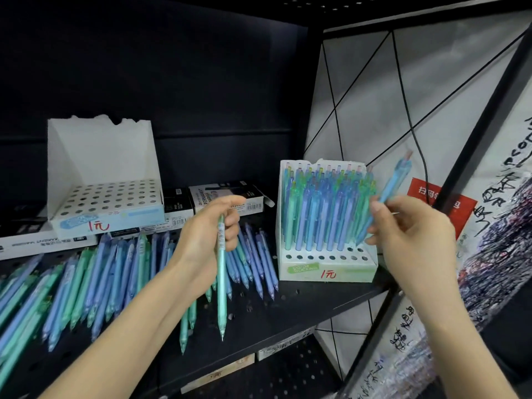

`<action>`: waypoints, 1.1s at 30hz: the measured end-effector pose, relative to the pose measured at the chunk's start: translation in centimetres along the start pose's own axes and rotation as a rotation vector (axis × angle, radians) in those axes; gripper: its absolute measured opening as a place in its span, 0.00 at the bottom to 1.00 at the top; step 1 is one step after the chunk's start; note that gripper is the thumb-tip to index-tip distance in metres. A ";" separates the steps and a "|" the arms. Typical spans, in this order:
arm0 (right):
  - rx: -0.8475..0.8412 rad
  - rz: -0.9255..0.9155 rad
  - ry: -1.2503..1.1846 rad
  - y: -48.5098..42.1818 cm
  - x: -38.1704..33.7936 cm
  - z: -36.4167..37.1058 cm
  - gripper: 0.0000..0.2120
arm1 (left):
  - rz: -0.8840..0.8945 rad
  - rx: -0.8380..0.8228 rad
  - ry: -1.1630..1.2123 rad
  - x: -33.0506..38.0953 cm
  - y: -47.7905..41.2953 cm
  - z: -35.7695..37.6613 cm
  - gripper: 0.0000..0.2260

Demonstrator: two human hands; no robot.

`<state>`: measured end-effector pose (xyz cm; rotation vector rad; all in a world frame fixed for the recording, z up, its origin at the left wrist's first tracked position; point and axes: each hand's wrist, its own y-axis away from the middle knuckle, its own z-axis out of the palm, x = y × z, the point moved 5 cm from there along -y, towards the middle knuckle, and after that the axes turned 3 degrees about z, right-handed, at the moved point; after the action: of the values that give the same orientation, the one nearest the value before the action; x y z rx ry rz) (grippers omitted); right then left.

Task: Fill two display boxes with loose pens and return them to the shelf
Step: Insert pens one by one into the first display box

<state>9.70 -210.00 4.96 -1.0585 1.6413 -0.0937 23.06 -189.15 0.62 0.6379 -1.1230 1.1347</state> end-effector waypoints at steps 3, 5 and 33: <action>0.032 0.032 0.074 -0.8 1.6 0.4 0.05 | -0.038 0.020 0.020 -0.6 -0.2 -0.1 0.12; 0.036 0.058 0.065 -0.8 2.3 1.0 0.03 | -0.041 0.022 0.012 -0.7 -0.1 -0.1 0.12; -0.732 0.248 -0.381 5.9 -3.3 9.9 0.06 | 0.356 -0.142 -0.480 2.2 0.7 5.0 0.11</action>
<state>14.30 -199.87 0.47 -1.2921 1.4562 0.8793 20.58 -192.35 4.33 0.6307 -1.7661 1.2186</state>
